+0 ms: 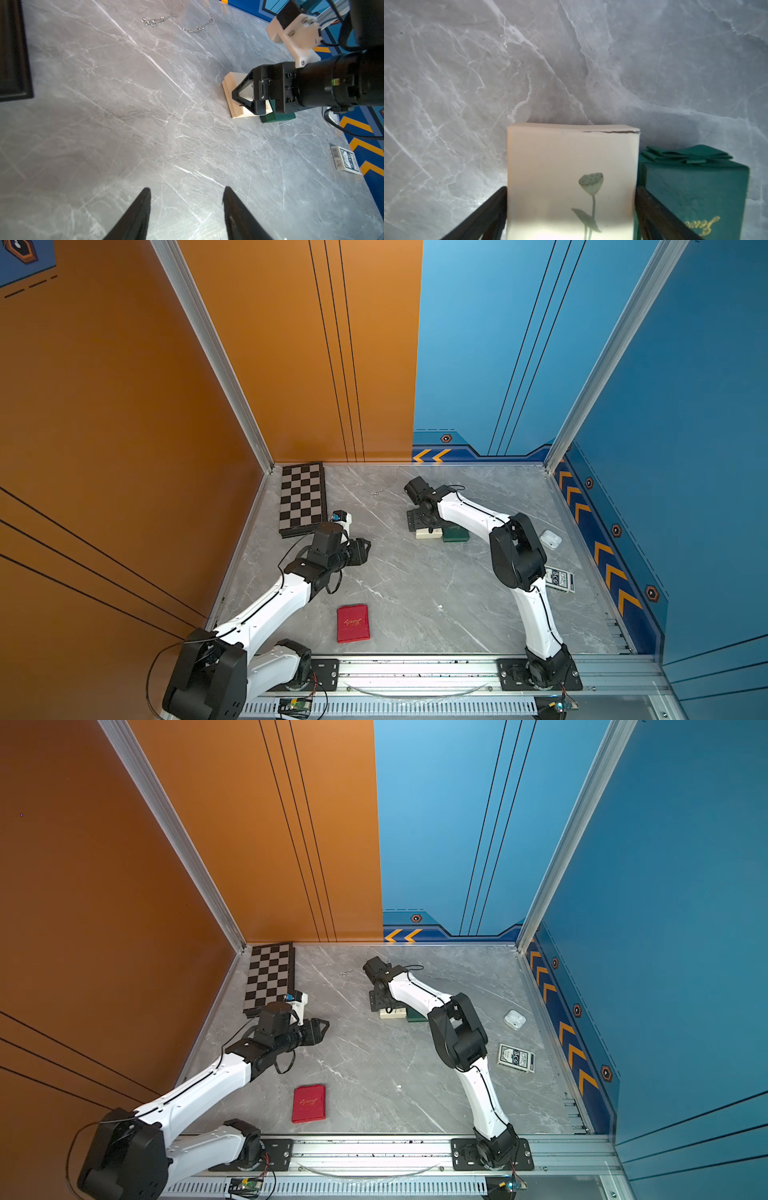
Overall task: Take the necklace out of the lift-off lid jewelry box
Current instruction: Move the jewelry box to the center of the board.
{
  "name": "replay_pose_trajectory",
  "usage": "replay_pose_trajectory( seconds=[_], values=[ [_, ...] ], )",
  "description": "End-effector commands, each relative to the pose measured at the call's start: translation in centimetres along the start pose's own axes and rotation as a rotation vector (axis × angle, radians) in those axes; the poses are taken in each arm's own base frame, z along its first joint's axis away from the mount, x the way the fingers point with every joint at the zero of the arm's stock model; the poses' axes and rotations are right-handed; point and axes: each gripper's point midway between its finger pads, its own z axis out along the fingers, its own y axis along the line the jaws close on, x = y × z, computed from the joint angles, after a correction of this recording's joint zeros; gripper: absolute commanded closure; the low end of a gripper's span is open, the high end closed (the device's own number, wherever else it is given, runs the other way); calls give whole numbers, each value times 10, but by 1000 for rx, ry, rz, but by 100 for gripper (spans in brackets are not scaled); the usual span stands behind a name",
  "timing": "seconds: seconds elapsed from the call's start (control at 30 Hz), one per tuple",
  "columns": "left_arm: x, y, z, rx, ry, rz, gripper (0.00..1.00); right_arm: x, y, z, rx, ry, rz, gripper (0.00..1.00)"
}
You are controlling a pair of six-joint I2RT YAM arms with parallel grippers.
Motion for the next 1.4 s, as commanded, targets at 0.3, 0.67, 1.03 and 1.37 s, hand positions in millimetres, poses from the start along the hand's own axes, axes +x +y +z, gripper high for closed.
replay_pose_trajectory(
  seconds=[0.3,0.67,1.03,1.37],
  values=[
    [5,8,-59,-89,18,-139,27,-11,4,-80,-86,-126,-65,0],
    [75,21,-98,-137,176,-314,32,100,95,-123,-464,-104,-166,12],
    [142,23,-105,-170,357,-370,39,208,172,-134,-741,17,-178,18],
    [177,28,-109,-209,463,-347,46,238,206,-146,-865,52,-168,24]
  ],
)
